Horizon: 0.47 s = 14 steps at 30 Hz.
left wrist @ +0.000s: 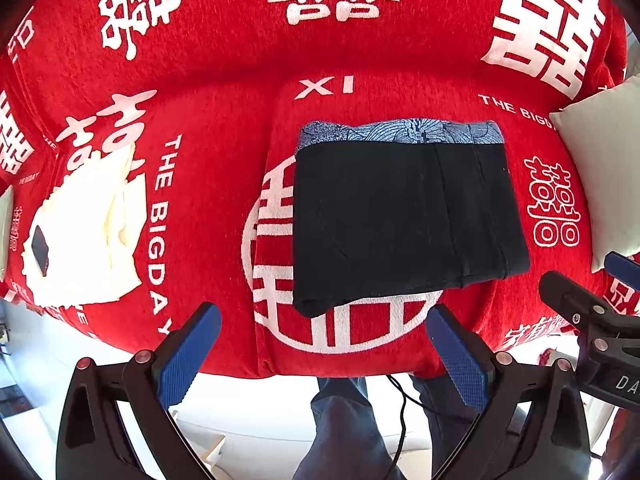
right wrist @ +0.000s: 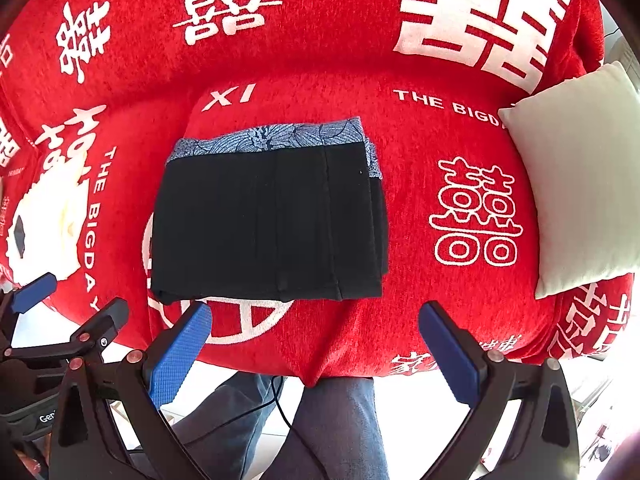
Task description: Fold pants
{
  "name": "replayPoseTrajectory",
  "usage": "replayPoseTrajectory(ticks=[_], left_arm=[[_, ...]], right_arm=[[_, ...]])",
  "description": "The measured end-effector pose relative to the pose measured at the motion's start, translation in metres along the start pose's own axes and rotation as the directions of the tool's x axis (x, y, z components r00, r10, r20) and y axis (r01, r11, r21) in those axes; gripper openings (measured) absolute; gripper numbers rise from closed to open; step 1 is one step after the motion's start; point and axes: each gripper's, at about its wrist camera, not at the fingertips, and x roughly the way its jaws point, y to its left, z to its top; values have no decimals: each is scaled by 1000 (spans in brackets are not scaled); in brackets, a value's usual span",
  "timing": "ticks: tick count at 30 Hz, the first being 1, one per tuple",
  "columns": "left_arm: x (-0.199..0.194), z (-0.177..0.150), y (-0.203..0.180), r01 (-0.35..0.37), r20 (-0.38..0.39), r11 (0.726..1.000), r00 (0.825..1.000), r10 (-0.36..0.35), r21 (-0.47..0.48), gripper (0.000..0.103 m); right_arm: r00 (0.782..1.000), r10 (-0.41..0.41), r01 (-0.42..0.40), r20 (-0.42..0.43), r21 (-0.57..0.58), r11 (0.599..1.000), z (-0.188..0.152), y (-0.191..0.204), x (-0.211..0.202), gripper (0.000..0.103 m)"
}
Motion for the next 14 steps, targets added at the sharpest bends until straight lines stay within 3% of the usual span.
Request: replayPoseTrajectory(ticks=[14], left_arm=[[0, -1, -1, 11, 7, 1000, 1000, -11, 0, 103]], right_arm=[[1000, 1, -1, -4, 10, 1000, -2, -1, 2, 103]])
